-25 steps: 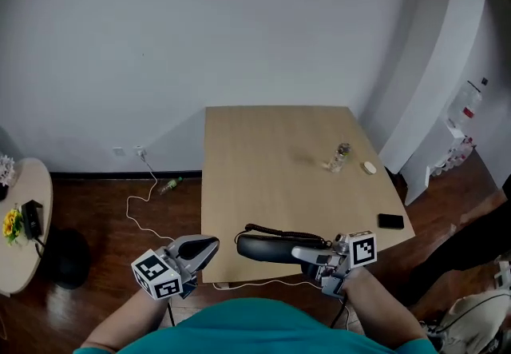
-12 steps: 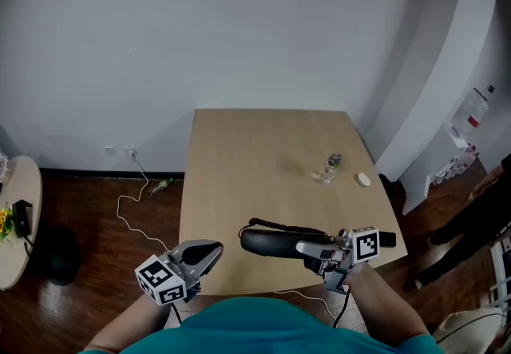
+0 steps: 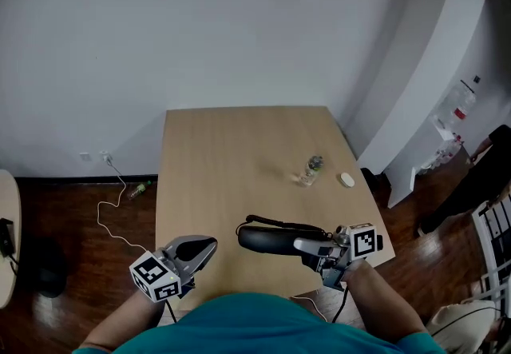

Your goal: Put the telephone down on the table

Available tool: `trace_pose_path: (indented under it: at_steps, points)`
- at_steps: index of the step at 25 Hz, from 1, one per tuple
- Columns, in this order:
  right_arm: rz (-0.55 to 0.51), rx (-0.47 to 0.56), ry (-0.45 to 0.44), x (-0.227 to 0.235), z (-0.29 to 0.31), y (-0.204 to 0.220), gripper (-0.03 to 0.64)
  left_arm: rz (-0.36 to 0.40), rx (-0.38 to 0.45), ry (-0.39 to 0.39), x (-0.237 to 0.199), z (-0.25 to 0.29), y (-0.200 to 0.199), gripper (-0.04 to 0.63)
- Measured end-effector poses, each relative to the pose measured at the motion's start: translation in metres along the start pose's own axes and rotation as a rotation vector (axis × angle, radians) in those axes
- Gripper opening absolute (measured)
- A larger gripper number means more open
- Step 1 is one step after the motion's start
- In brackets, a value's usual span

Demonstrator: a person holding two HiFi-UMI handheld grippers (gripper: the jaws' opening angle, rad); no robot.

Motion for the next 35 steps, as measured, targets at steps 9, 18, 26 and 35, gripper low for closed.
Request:
trace_pose_path:
  at_steps: [9, 18, 26, 35]
  points:
    - [0.034, -0.078, -0.064, 0.083, -0.102, -0.056, 0.285, -0.011, 0.013, -0.136, 0.011, 0.132, 0.015, 0.005]
    - [0.093, -0.151, -0.071, 0.167, -0.207, -0.119, 0.285, -0.04, -0.014, -0.19, 0.019, 0.273, 0.031, 0.005]
    - [0.144, -0.154, 0.046, 0.263, -0.257, -0.132, 0.285, -0.079, -0.112, -0.104, 0.011, 0.343, 0.064, 0.005]
    - [0.213, -0.208, 0.169, 0.363, -0.287, -0.118, 0.285, -0.14, -0.193, -0.017, 0.01, 0.387, 0.092, 0.005]
Point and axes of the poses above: the fingertips, and each gripper's own axes: z forward along the fingers, x to its right, y out of its underside, the point moved 5 cm from there along -z, backward along the fingers, and after that the axes turned 9 degrees about y, right-handed, at the moved point
